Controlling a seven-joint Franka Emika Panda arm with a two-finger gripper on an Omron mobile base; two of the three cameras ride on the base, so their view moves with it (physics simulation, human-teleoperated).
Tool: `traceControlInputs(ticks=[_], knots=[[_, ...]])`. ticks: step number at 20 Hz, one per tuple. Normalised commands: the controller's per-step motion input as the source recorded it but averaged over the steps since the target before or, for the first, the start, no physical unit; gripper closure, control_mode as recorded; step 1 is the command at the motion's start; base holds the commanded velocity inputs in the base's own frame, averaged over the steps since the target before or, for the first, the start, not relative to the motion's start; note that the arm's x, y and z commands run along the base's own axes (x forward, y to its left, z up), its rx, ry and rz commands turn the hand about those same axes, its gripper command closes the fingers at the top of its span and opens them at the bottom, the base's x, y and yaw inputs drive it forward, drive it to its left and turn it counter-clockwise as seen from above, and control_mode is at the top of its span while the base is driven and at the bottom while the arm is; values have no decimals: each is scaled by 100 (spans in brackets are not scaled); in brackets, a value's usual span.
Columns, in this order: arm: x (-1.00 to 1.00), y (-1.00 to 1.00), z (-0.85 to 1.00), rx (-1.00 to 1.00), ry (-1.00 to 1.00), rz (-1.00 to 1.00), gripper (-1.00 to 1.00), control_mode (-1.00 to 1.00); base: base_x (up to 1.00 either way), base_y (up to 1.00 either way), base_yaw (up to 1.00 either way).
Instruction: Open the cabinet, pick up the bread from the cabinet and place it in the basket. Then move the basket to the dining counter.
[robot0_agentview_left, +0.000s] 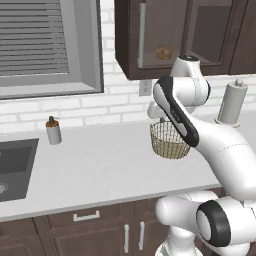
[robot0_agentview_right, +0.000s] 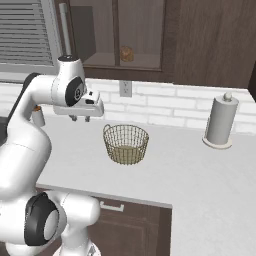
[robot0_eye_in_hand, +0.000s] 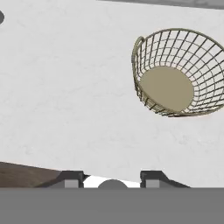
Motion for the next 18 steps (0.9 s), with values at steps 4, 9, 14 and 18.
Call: traceControlInputs(ticks=[4, 9, 14, 18], knots=[[-21, 0, 0, 0, -1, 0, -100, -100, 0, 0, 0], [-57, 14, 10, -2, -31, 8, -100, -100, 0, 0, 0], [-9, 65, 90, 0, -55, 2, -100, -100, 0, 0, 0], [11, 62, 100, 0, -50, 0, -100, -100, 0, 0, 0]])
